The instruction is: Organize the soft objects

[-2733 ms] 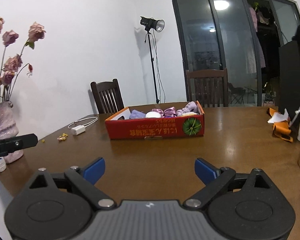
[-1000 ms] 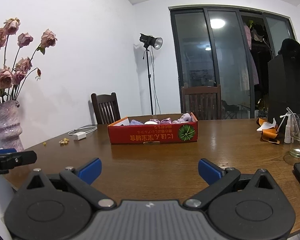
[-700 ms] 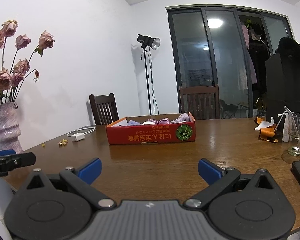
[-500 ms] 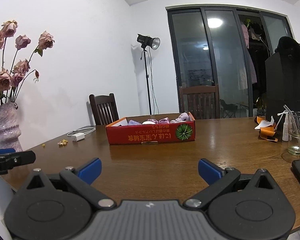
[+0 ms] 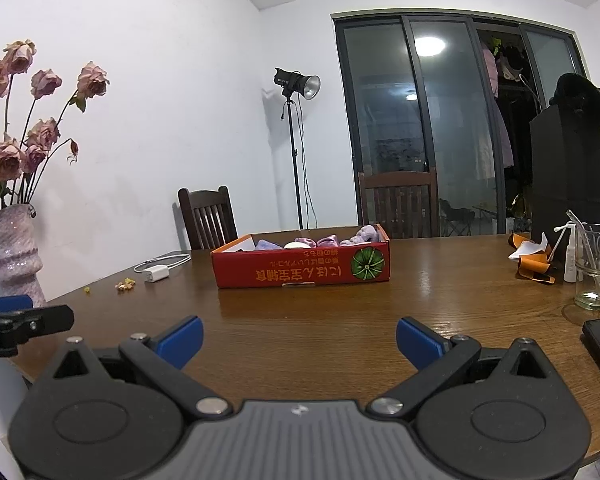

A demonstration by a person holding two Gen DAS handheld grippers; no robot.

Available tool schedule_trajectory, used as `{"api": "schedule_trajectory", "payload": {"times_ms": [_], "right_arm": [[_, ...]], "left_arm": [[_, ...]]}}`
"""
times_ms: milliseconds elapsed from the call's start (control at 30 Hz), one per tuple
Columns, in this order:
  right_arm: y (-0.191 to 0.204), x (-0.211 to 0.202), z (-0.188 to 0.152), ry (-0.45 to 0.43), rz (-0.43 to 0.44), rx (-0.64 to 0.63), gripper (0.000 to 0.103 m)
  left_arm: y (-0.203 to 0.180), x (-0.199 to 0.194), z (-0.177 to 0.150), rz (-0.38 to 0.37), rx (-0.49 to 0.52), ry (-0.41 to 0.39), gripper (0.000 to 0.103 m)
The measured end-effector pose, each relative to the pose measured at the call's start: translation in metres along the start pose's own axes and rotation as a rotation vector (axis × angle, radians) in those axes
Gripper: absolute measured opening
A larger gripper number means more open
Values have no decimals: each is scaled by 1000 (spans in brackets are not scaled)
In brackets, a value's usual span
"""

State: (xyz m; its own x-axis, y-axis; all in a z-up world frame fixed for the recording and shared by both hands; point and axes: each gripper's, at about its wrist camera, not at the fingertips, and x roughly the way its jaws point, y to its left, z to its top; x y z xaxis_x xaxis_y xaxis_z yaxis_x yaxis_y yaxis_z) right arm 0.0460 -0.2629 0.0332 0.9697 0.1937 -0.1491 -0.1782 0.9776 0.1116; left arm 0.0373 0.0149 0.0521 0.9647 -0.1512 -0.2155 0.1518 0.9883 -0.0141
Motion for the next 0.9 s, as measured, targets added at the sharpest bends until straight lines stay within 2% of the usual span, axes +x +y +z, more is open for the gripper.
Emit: {"api": "schedule_trajectory", "payload": {"times_ms": [400, 900], "right_arm": [[0, -1, 1, -1, 0, -6, 103], [-2, -2, 1, -2, 1, -14, 103]], "left_arm": [[-1, 1, 0, 15, 10, -15, 103], [-6, -5, -3, 33, 27, -69, 103]]}}
